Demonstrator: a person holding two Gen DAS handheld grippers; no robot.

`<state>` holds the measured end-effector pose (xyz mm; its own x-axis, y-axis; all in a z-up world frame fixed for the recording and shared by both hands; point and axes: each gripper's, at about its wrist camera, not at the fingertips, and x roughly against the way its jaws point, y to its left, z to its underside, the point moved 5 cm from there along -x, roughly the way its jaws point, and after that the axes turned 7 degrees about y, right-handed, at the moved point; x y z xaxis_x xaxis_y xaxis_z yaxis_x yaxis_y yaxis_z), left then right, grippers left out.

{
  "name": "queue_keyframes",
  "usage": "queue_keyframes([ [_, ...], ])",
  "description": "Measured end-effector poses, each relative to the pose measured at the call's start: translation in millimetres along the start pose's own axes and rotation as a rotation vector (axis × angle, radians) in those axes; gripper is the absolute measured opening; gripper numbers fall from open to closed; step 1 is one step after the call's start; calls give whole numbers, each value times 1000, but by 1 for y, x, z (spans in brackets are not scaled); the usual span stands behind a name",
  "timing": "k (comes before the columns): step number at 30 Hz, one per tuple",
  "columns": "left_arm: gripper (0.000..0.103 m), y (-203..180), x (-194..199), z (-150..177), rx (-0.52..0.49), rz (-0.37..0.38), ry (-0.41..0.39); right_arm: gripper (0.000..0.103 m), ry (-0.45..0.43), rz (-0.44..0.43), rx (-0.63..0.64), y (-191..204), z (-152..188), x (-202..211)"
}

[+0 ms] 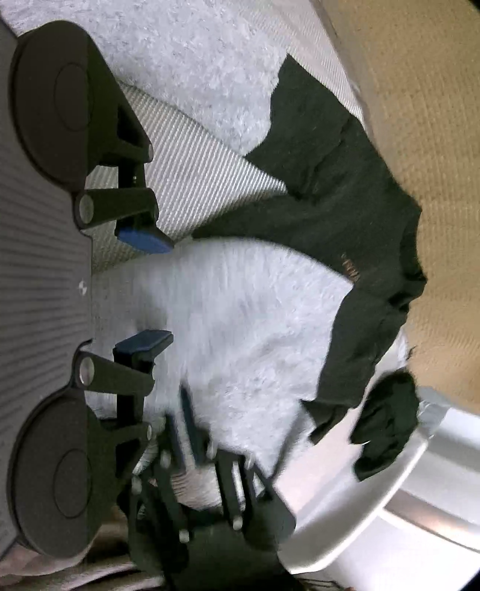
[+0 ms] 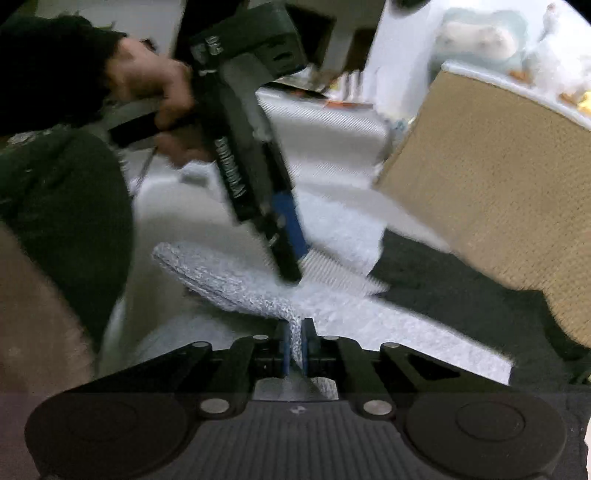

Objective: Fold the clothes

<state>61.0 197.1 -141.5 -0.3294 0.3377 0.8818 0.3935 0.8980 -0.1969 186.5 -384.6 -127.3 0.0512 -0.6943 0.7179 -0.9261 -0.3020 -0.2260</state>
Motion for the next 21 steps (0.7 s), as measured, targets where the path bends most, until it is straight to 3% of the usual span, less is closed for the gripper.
queue_keyframes([
  [5,53,7,-16,-2,-9,-25,56,7,120,-57,59,17,34,1],
  [10,53,1,-41,-2,-43,10,167,19,88,-53,-32,29,38,-18],
  [14,50,-8,-48,5,-71,67,233,22,86,-11,10,36,41,-13],
  [17,31,-10,-50,12,-98,67,248,50,52,24,10,28,51,8],
  [21,20,-13,-44,17,-126,42,218,51,70,99,-61,-8,79,30],
])
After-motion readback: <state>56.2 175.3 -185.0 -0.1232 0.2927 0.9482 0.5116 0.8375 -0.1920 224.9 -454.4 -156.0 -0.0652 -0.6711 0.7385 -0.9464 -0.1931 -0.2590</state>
